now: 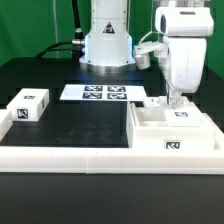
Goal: Assemble cabinet
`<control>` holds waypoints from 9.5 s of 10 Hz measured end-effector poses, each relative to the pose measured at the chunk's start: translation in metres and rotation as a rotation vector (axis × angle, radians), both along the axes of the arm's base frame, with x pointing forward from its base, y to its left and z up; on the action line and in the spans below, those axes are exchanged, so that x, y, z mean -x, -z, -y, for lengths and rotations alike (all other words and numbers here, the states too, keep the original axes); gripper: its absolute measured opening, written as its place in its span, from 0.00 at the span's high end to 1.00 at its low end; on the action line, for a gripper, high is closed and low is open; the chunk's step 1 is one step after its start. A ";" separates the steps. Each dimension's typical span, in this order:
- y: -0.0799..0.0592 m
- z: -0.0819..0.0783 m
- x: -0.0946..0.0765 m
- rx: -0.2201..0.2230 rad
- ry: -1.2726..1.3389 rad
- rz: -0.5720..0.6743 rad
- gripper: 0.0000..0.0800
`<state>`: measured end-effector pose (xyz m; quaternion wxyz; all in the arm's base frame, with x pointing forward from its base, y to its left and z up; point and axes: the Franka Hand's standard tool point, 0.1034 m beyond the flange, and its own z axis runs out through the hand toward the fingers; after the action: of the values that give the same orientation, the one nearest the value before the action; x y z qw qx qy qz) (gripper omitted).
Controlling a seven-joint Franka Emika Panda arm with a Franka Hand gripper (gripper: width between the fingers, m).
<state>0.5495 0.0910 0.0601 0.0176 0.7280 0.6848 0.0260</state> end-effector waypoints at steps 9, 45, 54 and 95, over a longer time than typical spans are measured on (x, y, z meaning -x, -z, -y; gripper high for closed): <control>0.001 -0.001 -0.026 0.008 0.000 -0.024 0.91; 0.028 -0.006 0.140 -0.019 0.001 -0.069 0.00; 0.051 -0.006 0.144 -0.046 0.017 -0.077 0.70; -0.001 0.019 0.092 0.030 0.136 -0.120 0.91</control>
Offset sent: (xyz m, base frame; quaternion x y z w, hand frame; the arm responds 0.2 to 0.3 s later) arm 0.0310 0.0001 -0.0081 0.0047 0.0197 0.0083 0.9998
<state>0.4575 0.0721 0.0607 -0.0107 0.7726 0.6341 -0.0292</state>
